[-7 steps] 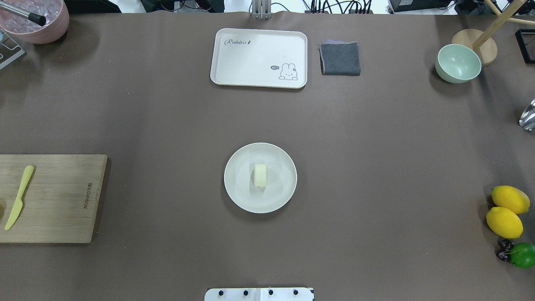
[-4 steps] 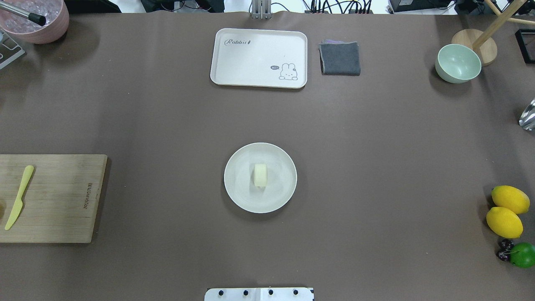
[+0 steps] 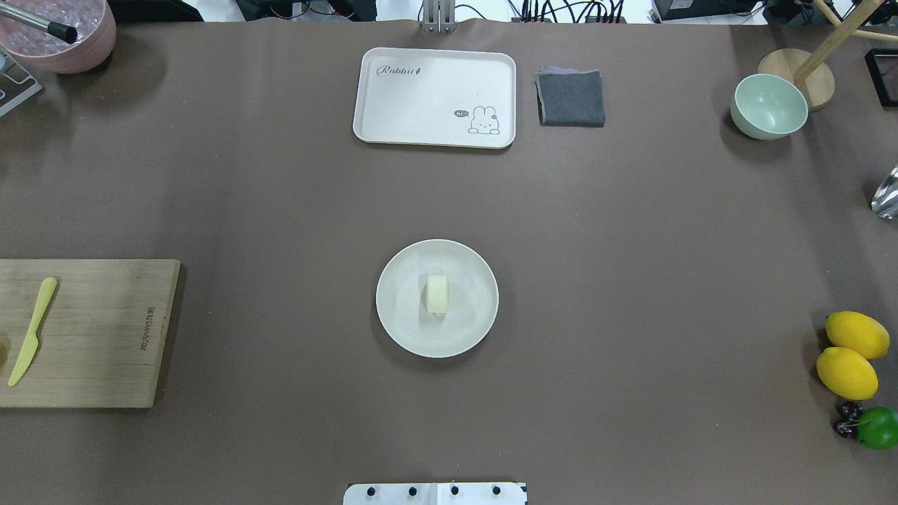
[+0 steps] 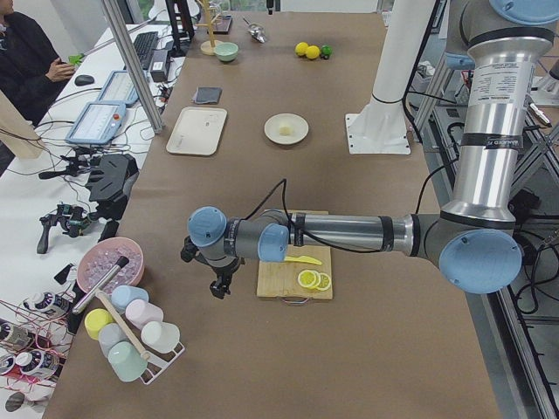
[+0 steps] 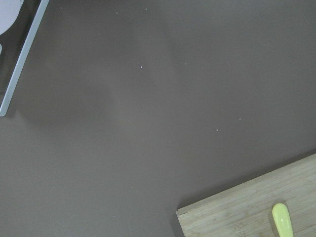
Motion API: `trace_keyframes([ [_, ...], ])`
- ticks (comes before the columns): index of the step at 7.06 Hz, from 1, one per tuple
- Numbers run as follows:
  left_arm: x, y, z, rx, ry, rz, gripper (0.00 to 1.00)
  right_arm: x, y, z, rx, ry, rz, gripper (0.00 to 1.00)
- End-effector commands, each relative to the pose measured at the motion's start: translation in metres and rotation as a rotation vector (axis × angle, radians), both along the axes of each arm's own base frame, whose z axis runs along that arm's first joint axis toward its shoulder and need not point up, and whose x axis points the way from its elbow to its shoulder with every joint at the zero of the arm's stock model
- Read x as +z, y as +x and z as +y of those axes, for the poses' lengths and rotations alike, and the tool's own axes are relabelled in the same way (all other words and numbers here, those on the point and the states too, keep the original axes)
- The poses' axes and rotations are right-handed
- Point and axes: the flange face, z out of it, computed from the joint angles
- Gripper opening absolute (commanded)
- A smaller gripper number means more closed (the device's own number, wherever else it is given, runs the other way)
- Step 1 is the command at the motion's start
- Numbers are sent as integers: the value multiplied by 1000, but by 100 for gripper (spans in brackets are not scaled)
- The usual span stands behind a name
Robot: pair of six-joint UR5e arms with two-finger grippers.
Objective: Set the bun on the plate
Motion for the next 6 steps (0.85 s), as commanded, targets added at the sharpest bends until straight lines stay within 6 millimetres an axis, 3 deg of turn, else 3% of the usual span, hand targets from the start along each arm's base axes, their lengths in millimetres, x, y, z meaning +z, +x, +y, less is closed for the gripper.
trace_keyframes([
  [1,0,-2,2,-4,-1,-2,98,-4,1,-3,0,11,6,100],
  [6,5,-9,0,-68,-42,-112,98,-2,-4,-4,-12,14,41,100],
])
